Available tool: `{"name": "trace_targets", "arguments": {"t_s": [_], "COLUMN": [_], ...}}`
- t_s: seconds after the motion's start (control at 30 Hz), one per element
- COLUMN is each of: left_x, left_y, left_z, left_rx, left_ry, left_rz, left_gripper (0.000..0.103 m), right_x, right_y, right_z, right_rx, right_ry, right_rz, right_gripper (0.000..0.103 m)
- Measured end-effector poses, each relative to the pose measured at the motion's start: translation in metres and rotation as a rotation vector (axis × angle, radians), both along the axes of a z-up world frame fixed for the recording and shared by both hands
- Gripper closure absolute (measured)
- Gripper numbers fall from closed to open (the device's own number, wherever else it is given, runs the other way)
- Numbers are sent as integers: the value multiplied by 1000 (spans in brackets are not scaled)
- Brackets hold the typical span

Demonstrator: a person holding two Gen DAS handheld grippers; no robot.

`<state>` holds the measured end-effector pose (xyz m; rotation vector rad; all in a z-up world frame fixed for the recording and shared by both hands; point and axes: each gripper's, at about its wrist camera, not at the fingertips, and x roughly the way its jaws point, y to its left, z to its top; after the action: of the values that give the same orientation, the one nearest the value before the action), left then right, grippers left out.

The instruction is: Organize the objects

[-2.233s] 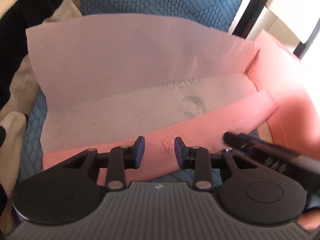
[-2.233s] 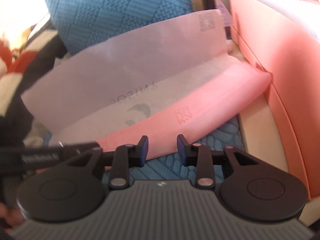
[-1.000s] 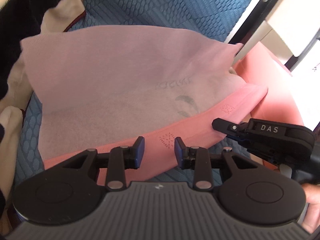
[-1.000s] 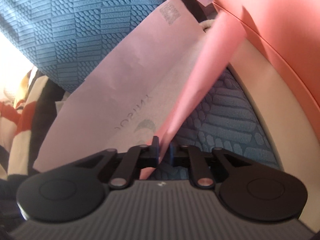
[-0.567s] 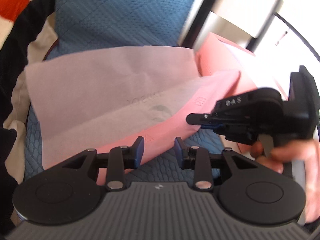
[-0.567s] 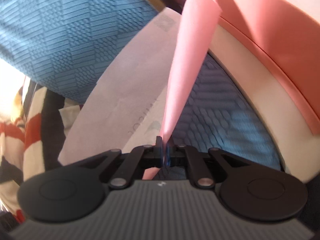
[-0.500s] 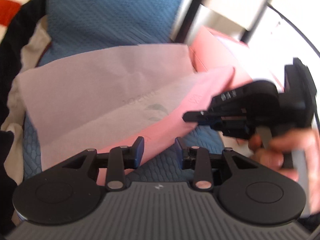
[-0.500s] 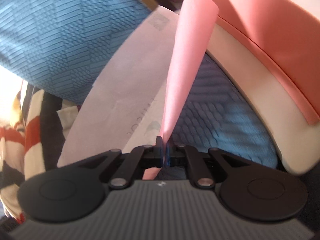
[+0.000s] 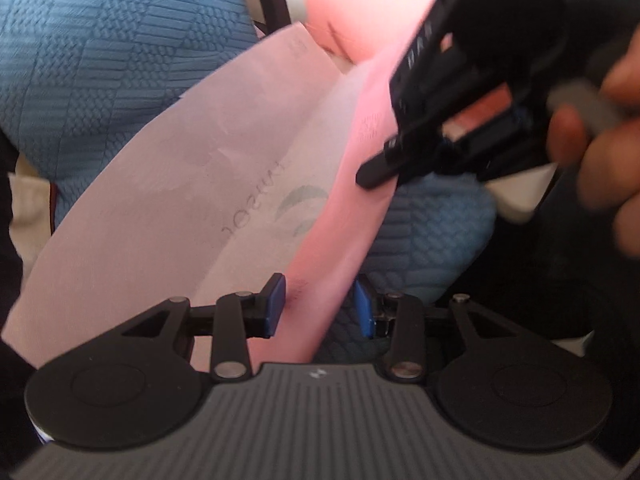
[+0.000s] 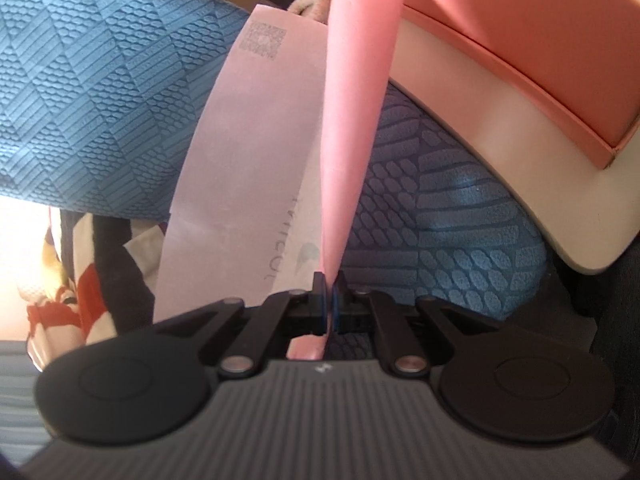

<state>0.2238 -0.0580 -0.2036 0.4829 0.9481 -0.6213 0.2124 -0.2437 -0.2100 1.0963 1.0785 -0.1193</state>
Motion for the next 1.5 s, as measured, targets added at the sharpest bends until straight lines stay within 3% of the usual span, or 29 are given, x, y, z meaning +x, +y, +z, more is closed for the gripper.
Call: {"name": "trace_targets", "arguments": {"t_s": [0.1, 0.17, 0.43, 0.6, 0.77, 1.0, 1.13, 1.5], "left_x": [7, 14, 61, 91, 115, 129, 136, 147], "left_y": [0, 3, 32, 58, 78, 81, 85, 86], "left_z": [-7, -8, -9, -20, -29, -41, -49, -56], "left_rx": [18, -1, -176, -341, -434, -482, -507, -495], "left_ry": [13, 45, 270, 463, 582, 696, 749, 787], "left_rz": [-19, -22, 48, 178, 257, 322, 343, 357], "left_gripper": [63, 71, 83, 85, 86, 86, 86, 88], "right_x": [-3, -2, 1, 3, 12, 34, 31, 49], "right_y": [-4, -6, -12, -9, 6, 28, 31, 45], "right_z": [-3, -5, -6, 11, 30, 30, 30, -1], "right_rx": [18, 31, 40, -43, -189, -380, -404, -462], "right_ry": [2, 8, -1, -94, -202, -256, -296, -304], "right_rz": [-5, -7, -4, 80, 189, 295, 325, 391], "right_gripper": [98, 98, 90, 76, 76, 78, 78, 79]}}
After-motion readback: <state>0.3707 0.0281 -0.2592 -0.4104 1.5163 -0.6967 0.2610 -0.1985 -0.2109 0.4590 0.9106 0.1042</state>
